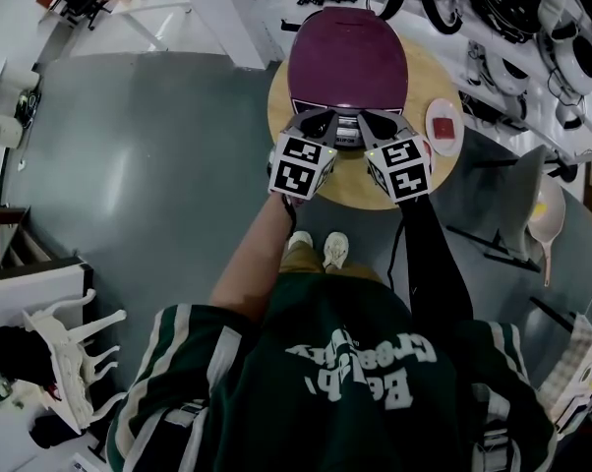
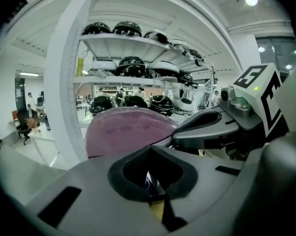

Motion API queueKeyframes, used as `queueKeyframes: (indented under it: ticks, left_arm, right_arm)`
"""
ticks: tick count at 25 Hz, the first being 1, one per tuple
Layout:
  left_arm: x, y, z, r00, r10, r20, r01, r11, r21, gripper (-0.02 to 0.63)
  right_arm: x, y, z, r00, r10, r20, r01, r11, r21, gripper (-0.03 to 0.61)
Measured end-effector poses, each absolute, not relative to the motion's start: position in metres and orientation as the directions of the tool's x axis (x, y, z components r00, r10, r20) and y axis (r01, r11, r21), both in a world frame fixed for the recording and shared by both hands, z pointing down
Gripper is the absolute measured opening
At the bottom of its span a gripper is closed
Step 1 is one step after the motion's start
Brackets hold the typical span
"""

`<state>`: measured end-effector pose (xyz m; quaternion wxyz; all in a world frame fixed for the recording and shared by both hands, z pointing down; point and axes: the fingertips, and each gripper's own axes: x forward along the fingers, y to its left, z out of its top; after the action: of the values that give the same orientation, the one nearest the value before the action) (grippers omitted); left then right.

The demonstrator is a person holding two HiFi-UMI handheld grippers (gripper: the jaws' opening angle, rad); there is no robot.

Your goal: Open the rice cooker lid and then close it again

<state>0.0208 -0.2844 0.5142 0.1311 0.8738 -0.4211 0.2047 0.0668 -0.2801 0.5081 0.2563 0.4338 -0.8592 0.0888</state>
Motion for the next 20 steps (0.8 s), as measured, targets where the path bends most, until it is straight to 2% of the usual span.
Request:
queueKeyframes:
  ticks: [3,9,14,20]
  left_arm:
    - [0.020,-0.286,0.513,0.574,-0.683,0.452,-0.795,-0.598,0.105,0.000]
    - [0.020,-0.287,0.513,0.563,-0.696,0.445,-0.804,-0.587,0.098,0.000]
    - [0.023,-0.288,0.504,0.562,-0.718,0.409,-0.804,-0.590,0.070,0.000]
    - [0.024,-0.290,0.507,0.571,-0.719,0.397,-0.808,-0.578,0.116,0.000]
  right_arm:
    - [0.065,-0.280,0.510,-0.470,-0.694,0.545,-0.773,0.622,0.125,0.003]
    - [0.065,-0.280,0.514,-0.493,-0.655,0.573,-0.777,0.628,0.048,0.003]
    - [0.063,-0.277,0.512,-0.482,-0.662,0.574,-0.771,0.632,0.080,0.003]
    - [0.064,-0.278,0.513,-0.488,-0.665,0.565,-0.779,0.624,0.062,0.003]
